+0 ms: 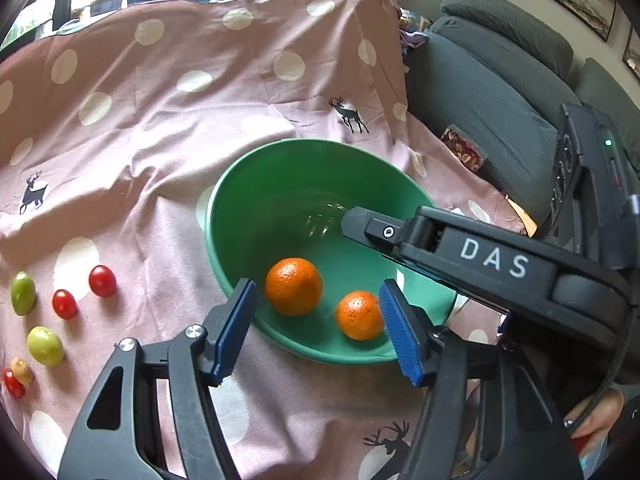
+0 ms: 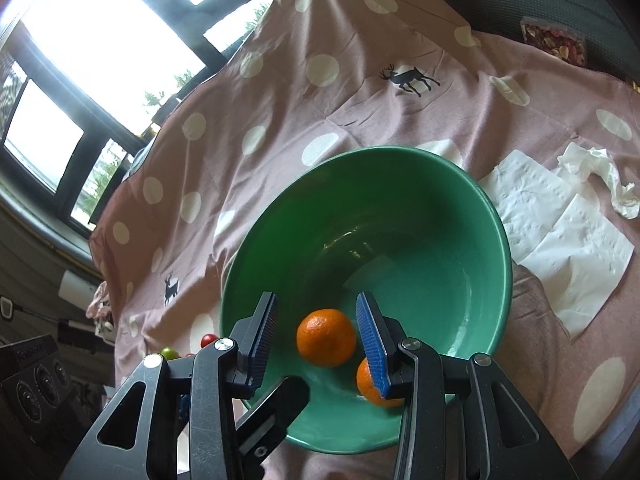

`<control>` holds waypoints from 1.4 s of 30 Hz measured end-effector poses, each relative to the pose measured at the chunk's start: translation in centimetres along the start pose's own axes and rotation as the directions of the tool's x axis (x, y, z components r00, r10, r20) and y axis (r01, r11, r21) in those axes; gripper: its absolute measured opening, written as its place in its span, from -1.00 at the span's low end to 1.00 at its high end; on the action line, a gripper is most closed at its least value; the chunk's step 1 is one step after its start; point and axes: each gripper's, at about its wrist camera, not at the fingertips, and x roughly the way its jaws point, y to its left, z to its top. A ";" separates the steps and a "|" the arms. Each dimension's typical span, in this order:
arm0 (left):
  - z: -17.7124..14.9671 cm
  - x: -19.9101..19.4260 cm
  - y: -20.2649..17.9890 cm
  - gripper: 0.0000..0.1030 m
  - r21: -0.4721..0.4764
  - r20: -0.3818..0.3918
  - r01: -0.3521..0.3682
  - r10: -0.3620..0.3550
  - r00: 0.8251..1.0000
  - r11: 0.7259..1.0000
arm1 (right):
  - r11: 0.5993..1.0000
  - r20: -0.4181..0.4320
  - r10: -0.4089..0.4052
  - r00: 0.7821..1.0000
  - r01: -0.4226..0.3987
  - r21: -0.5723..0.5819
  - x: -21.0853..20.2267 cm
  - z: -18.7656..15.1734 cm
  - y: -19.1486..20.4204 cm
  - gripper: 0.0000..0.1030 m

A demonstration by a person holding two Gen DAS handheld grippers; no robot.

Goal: Organize fruits

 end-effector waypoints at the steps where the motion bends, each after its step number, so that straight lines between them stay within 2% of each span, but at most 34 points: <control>1: -0.2 -0.7 0.3 0.31 -0.008 0.012 -0.018 0.018 1.000 1.000 | 1.000 0.002 -0.001 1.000 0.001 -0.001 0.0 0.0 0.1 -0.18; 5: -1.1 -4.2 2.4 0.35 -0.062 0.075 -0.092 0.097 0.992 0.994 | 1.000 0.018 0.007 1.000 -0.006 -0.028 -0.3 0.0 1.0 -0.12; 8: -2.0 -6.6 4.7 0.44 -0.133 0.100 -0.175 0.189 0.977 0.976 | 0.998 0.031 0.029 0.999 -0.027 -0.065 -0.6 -0.2 2.3 -0.07; 10: -2.8 -8.1 6.6 0.46 -0.187 0.108 -0.260 0.283 0.953 0.947 | 0.995 0.030 0.051 0.998 -0.048 -0.093 -0.6 -0.5 3.4 -0.03; 12: -3.8 -9.4 8.9 0.47 -0.256 0.105 -0.312 0.347 0.932 0.915 | 0.990 0.024 0.074 0.997 -0.071 -0.121 -0.5 -0.8 4.6 0.02; 15: -5.8 -10.9 12.9 0.47 -0.370 0.089 -0.346 0.403 0.911 0.862 | 0.981 0.001 0.101 0.995 -0.099 -0.167 0.2 -1.6 6.7 0.04; 17: -7.2 -11.6 15.4 0.47 -0.441 0.091 -0.340 0.419 0.904 0.831 | 0.970 -0.026 0.119 0.993 -0.122 -0.209 1.0 -2.4 8.5 0.06; 21: -8.6 -12.2 19.1 0.47 -0.540 0.046 -0.364 0.459 0.887 0.759 | 0.932 -0.124 0.179 0.976 -0.208 -0.297 3.4 -4.5 12.5 0.07; 24: -9.2 -13.0 20.7 0.47 -0.598 0.057 -0.338 0.459 0.887 0.727 | 0.907 -0.188 0.197 0.962 -0.252 -0.338 5.4 -6.4 14.9 0.07; 29: -9.8 -12.4 21.9 0.47 -0.627 0.024 -0.338 0.451 0.892 0.702 | 0.885 -0.304 0.178 0.936 -0.287 -0.367 9.4 -9.0 17.9 0.07; 33: -10.1 -12.2 22.5 0.44 -0.642 0.007 -0.344 0.453 0.892 0.686 | 0.876 -0.334 0.097 0.937 -0.240 -0.419 12.4 -11.2 19.5 0.07; 35: -10.3 -12.4 22.7 0.45 -0.646 0.002 -0.357 0.470 0.883 0.675 | 0.876 -0.351 0.061 0.934 -0.219 -0.430 13.4 -11.9 19.8 0.07; 38: -10.5 -12.5 23.0 0.45 -0.654 0.005 -0.345 0.460 0.888 0.674 | 0.870 -0.343 0.003 0.939 -0.172 -0.463 14.3 -12.5 19.8 0.07; 40: -10.5 -12.6 23.1 0.45 -0.659 0.009 -0.335 0.452 0.892 0.673 | 0.869 -0.341 -0.001 0.940 -0.168 -0.465 14.4 -12.6 19.6 0.07; 42: -10.5 -12.6 23.0 0.45 -0.657 0.008 -0.337 0.453 0.892 0.675 | 0.872 -0.356 0.017 0.934 -0.188 -0.451 14.5 -12.7 19.4 -0.08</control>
